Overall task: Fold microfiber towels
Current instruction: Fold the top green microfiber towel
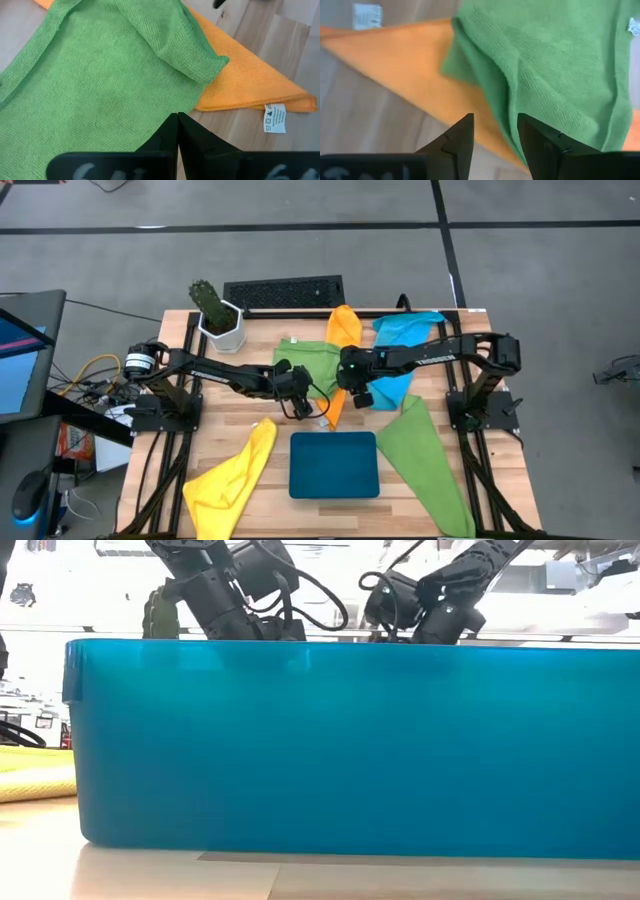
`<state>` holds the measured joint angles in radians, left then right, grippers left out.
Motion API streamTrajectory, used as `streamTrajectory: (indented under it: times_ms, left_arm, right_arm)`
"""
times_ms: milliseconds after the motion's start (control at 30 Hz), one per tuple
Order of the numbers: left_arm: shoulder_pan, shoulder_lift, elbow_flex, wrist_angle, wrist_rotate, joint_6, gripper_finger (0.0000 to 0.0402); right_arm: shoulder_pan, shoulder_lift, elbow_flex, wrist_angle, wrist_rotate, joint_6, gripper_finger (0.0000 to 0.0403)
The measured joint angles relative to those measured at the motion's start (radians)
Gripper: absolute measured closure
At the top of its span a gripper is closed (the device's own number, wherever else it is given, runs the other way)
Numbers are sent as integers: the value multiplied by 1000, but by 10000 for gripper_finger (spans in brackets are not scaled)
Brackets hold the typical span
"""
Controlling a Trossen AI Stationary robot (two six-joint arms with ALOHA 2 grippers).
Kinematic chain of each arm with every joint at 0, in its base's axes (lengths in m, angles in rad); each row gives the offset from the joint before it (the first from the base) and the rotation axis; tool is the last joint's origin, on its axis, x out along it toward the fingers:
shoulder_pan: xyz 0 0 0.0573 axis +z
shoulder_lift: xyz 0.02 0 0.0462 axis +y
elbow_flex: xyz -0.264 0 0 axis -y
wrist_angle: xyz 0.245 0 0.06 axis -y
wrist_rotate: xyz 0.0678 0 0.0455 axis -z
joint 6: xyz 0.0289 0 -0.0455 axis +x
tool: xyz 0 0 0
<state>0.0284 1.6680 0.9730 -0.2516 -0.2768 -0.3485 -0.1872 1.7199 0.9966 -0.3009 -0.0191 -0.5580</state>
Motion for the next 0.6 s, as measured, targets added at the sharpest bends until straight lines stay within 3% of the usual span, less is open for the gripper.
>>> streamTrajectory:
  times_ms: [167, 333, 600]
  left_arm:
    - [0, 0, 0, -2, 0, 0, 401]
    - [0, 0, 0, -5, -9, 5, 401]
    - [0, 0, 0, -5, -9, 5, 401]
  right_arm:
    - [7, 45, 1, 16, 6, -60, 222]
    - [27, 98, 0, 38, 102, -63, 227]
    - [35, 84, 0, 54, 137, -63, 250]
